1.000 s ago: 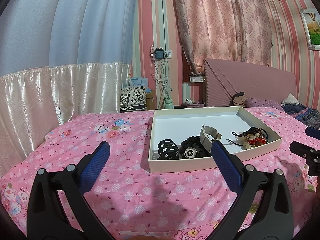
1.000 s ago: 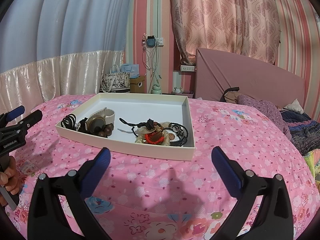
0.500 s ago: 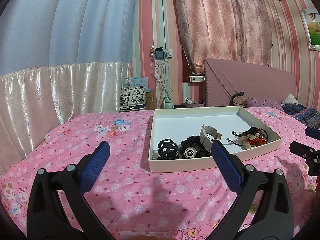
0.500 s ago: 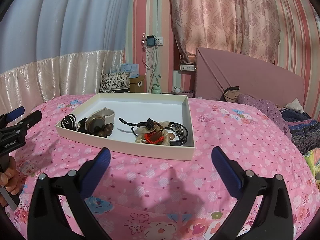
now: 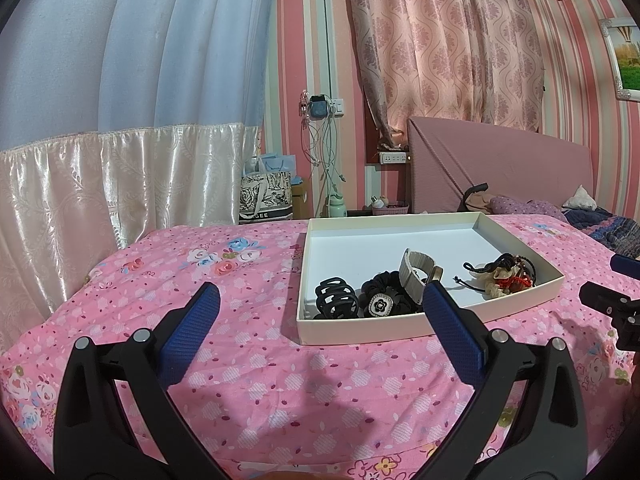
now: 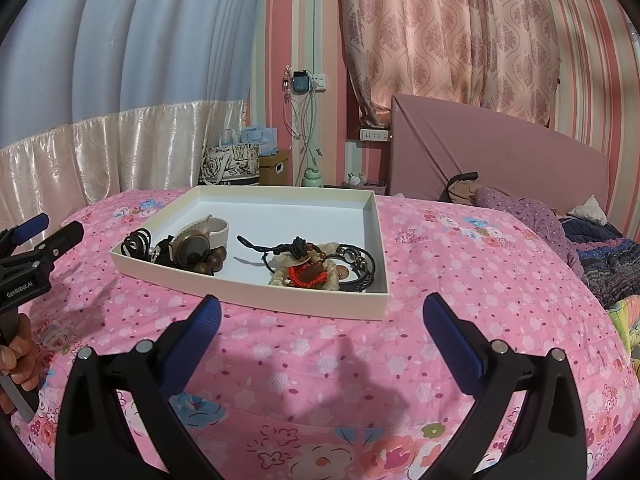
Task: Organize jewelry
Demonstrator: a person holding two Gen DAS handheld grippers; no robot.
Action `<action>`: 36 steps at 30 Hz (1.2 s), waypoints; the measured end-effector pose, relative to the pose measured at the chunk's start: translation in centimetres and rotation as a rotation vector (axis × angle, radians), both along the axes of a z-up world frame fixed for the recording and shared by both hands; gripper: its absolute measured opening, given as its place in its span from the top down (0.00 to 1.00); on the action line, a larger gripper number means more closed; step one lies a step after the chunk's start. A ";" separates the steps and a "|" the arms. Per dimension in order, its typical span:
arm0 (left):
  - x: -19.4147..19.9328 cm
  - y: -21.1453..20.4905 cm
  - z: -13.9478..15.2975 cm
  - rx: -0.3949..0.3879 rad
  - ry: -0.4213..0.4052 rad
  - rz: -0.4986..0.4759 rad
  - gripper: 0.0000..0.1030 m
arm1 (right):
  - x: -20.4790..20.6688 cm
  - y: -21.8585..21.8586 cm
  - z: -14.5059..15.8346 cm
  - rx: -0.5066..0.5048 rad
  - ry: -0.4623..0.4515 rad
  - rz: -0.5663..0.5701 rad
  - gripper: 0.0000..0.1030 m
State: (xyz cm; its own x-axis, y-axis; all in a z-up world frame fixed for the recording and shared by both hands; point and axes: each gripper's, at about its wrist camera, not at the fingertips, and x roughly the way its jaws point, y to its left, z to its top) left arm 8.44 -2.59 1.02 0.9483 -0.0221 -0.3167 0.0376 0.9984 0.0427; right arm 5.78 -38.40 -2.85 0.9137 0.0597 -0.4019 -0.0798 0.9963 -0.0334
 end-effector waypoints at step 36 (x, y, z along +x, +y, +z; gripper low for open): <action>0.1 -0.1 0.0 0.003 0.005 -0.002 0.03 | 0.0 0.4 -0.4 0.006 0.006 -0.010 0.02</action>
State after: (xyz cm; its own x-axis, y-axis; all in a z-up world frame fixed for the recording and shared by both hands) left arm 8.55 -2.65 1.06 0.9467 -0.0234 -0.3213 0.0402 0.9981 0.0457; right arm 5.80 -38.02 -3.27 0.9117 0.0533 -0.4075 -0.0703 0.9972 -0.0268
